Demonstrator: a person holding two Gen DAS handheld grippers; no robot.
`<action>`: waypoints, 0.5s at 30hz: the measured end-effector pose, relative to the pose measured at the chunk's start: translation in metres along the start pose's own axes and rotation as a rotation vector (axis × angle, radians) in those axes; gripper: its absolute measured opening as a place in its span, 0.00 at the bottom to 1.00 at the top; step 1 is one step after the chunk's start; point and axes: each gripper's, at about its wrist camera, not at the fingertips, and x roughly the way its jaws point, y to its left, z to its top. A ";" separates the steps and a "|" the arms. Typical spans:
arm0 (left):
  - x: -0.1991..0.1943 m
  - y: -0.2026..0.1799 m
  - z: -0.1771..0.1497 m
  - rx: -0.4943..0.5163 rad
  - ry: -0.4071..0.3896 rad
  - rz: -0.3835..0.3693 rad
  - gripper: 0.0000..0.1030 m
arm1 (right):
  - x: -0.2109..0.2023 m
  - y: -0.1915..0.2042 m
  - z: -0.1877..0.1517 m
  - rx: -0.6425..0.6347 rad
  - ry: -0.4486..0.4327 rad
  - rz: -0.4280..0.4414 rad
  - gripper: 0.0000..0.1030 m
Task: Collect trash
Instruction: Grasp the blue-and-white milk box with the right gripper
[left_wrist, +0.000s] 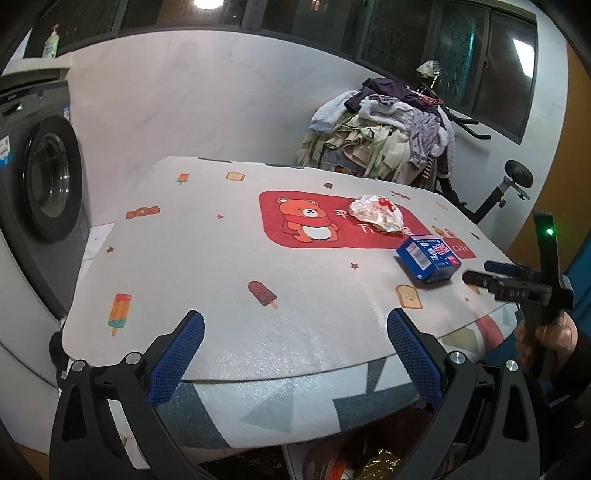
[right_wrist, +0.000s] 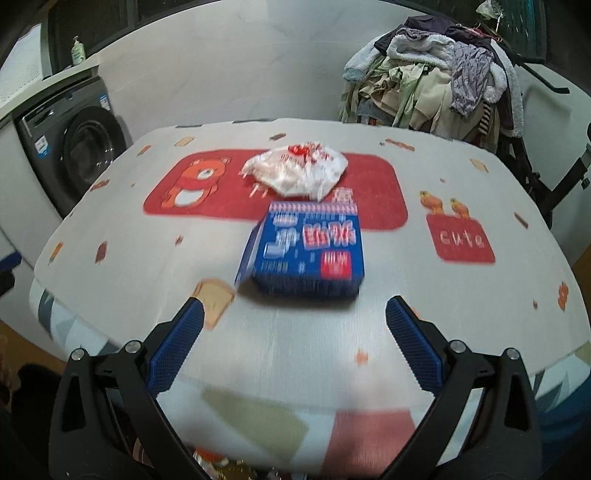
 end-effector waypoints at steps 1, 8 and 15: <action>0.002 0.001 0.000 -0.002 0.002 0.000 0.94 | 0.004 -0.001 0.005 0.002 -0.004 -0.008 0.94; 0.024 0.006 0.004 -0.010 0.025 0.002 0.94 | 0.046 -0.009 0.041 0.031 0.018 -0.066 0.94; 0.042 0.004 0.008 -0.005 0.044 -0.006 0.94 | 0.085 -0.017 0.044 0.054 0.090 -0.063 0.94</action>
